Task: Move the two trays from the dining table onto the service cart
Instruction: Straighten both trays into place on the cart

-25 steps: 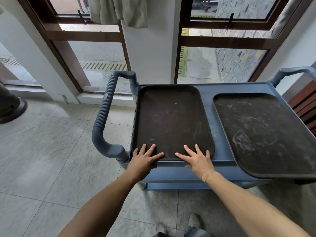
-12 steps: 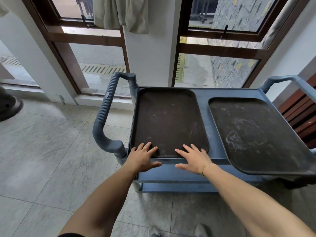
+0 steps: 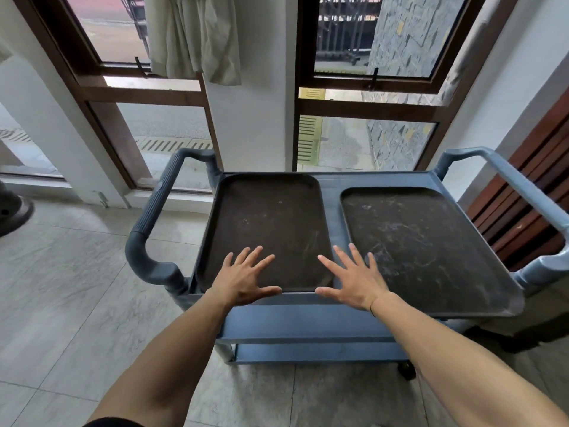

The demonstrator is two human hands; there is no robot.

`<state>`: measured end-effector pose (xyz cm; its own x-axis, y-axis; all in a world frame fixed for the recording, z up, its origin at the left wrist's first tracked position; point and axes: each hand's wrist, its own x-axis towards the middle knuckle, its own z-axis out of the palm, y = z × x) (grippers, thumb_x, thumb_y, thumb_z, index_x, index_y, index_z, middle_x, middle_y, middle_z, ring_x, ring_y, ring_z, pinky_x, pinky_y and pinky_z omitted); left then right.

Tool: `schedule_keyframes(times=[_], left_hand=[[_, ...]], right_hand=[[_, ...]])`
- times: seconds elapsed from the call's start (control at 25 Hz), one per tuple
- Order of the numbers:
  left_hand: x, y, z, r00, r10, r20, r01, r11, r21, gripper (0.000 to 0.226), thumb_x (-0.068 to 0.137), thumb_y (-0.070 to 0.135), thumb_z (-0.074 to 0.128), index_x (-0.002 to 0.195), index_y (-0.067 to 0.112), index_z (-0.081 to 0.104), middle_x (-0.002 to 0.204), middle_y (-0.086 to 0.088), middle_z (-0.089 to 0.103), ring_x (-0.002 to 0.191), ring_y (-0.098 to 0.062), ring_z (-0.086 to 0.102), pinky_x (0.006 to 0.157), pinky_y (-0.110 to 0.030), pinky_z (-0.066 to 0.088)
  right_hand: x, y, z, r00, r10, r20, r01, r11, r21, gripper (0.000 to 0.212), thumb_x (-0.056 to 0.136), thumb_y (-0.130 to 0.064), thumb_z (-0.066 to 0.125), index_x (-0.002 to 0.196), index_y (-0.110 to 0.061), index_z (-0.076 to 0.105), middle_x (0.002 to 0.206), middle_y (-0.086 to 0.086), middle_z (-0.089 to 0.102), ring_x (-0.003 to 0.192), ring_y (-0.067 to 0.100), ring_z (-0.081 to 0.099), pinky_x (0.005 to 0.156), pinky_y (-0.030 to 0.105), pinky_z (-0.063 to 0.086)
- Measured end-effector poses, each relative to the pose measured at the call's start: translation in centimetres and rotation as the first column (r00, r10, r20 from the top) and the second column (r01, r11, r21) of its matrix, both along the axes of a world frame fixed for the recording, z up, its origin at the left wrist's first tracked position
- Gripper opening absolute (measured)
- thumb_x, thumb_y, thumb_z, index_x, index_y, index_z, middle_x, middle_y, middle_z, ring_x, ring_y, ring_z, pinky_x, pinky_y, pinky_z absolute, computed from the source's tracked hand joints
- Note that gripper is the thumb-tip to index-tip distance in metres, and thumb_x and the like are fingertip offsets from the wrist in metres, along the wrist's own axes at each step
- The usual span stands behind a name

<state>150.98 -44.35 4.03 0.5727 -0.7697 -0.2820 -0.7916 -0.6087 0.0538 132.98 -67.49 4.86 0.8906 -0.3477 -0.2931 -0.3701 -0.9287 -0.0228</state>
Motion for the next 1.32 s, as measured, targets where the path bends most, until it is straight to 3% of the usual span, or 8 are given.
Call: schedule_keyframes(times=[0.24, 0.52, 0.6, 0.76, 1.08, 1.32], left_hand=[[-5.8, -7.4, 1.2, 1.0, -0.004, 0.027, 0.004, 1.0, -0.024, 0.094, 0.078, 0.09, 0.026, 0.157, 0.043, 0.007, 0.169, 0.002, 0.0, 0.154, -0.023, -0.001, 0.123, -0.052, 0.005], [-12.2, -16.7, 1.6, 0.999, -0.045, -0.009, 0.044, 0.998, -0.04, 0.102, 0.07, 0.095, 0.017, 0.157, 0.044, 0.005, 0.168, 0.004, -0.008, 0.154, -0.022, -0.002, 0.123, -0.052, 0.003], [-14.0, -18.6, 1.1, 0.996, -0.073, -0.047, 0.071, 0.997, -0.034, 0.102, 0.069, 0.095, 0.023, 0.156, 0.046, 0.004, 0.168, 0.005, -0.011, 0.154, -0.021, -0.003, 0.123, -0.051, 0.004], [-16.3, -21.0, 0.3, 0.987, -0.124, -0.104, 0.126, 0.992, 0.006, 0.104, 0.068, 0.095, 0.034, 0.155, 0.05, 0.002, 0.167, 0.008, -0.015, 0.154, -0.021, -0.008, 0.123, -0.05, 0.001], [-18.8, -22.3, -1.5, 0.976, -0.191, -0.108, 0.203, 0.973, 0.111, 0.114, 0.058, 0.098, 0.042, 0.152, 0.054, -0.005, 0.166, 0.004, -0.021, 0.149, -0.038, -0.021, 0.12, -0.059, -0.009], [-19.4, -23.3, -2.8, 0.973, -0.214, -0.082, 0.225, 0.963, 0.151, 0.114, 0.063, 0.088, 0.051, 0.15, 0.054, -0.014, 0.166, -0.001, -0.021, 0.148, -0.044, -0.022, 0.109, -0.07, -0.019]], right_hand=[[-7.0, -9.3, 0.8, 1.0, -0.01, -0.028, 0.01, 1.0, -0.015, 0.097, 0.065, -0.097, 0.012, 0.15, -0.054, -0.003, 0.165, -0.004, -0.009, 0.15, 0.029, -0.014, 0.115, 0.062, -0.004], [-15.6, -19.4, 1.2, 0.998, -0.015, -0.065, 0.017, 1.0, 0.02, 0.102, 0.06, -0.1, 0.013, 0.15, -0.055, -0.002, 0.165, -0.007, -0.009, 0.15, 0.027, -0.013, 0.116, 0.061, -0.006], [-17.6, -21.3, 0.8, 0.996, -0.009, -0.093, 0.012, 0.999, 0.034, 0.104, 0.058, -0.101, 0.012, 0.15, -0.055, -0.002, 0.165, -0.008, -0.009, 0.15, 0.027, -0.014, 0.116, 0.061, -0.006], [-20.3, -22.9, -0.7, 0.992, 0.044, -0.12, -0.036, 0.997, 0.068, 0.107, 0.054, -0.103, 0.011, 0.149, -0.056, -0.004, 0.165, -0.009, -0.011, 0.149, 0.026, -0.017, 0.116, 0.062, -0.007], [-20.6, -22.3, -4.0, 0.989, 0.054, -0.136, -0.031, 0.986, 0.165, 0.111, 0.046, -0.104, 0.035, 0.135, -0.068, -0.022, 0.159, -0.009, -0.03, 0.138, 0.04, -0.037, 0.101, 0.073, -0.019], [-19.8, -22.5, -3.9, 0.99, 0.066, -0.126, -0.049, 0.99, 0.134, 0.091, 0.065, -0.092, 0.037, 0.134, -0.071, -0.02, 0.163, -0.006, -0.023, 0.143, 0.046, -0.024, 0.102, 0.078, -0.01]])
